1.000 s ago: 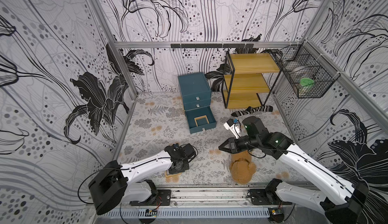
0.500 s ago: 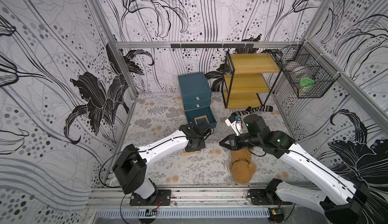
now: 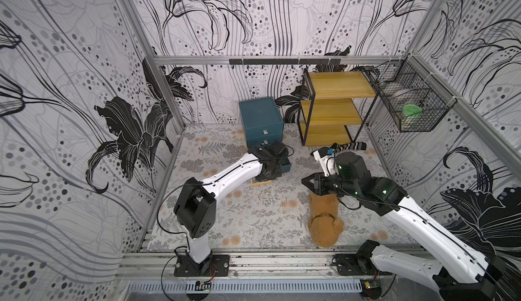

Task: Place the brooch boxes into the drawer by color
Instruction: Pick up the brooch box from the center of the board, then place the brooch box in the drawer.

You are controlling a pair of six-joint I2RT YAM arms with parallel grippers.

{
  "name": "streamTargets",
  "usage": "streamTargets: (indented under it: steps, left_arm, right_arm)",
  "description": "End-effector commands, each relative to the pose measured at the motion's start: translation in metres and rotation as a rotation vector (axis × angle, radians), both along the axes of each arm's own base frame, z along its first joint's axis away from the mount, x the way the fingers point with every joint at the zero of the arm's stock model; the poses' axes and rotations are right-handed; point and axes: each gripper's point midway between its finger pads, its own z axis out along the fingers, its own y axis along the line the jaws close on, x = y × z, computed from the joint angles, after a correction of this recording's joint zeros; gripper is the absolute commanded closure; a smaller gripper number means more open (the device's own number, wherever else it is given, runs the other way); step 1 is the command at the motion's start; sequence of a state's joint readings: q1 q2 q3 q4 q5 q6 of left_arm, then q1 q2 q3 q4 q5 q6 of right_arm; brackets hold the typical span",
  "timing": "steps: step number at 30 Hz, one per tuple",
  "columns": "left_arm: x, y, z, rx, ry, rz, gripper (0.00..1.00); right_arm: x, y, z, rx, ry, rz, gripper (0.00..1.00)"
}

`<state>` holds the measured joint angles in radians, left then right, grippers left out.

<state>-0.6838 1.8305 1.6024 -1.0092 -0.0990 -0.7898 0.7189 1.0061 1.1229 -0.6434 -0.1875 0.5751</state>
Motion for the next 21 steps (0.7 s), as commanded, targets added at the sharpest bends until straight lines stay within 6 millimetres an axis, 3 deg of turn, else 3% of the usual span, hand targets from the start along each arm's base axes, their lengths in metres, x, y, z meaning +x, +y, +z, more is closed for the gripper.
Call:
streamTargets:
  steps: [1,10,21]
  left_arm:
    - [0.024,0.007,0.007,0.045,-0.039,-0.008,1.0]
    - [0.075,-0.009,0.005,0.024,-0.071,0.002,1.0]
    - [0.109,-0.024,-0.011,-0.014,-0.08,0.026,1.0]
  right_arm:
    - [0.01,-0.014,0.024,0.001,-0.076,-0.093,0.76]
    - [0.013,-0.014,0.027,0.007,-0.08,-0.111,0.77]
    - [0.012,-0.016,0.025,0.004,-0.07,-0.117,0.77]
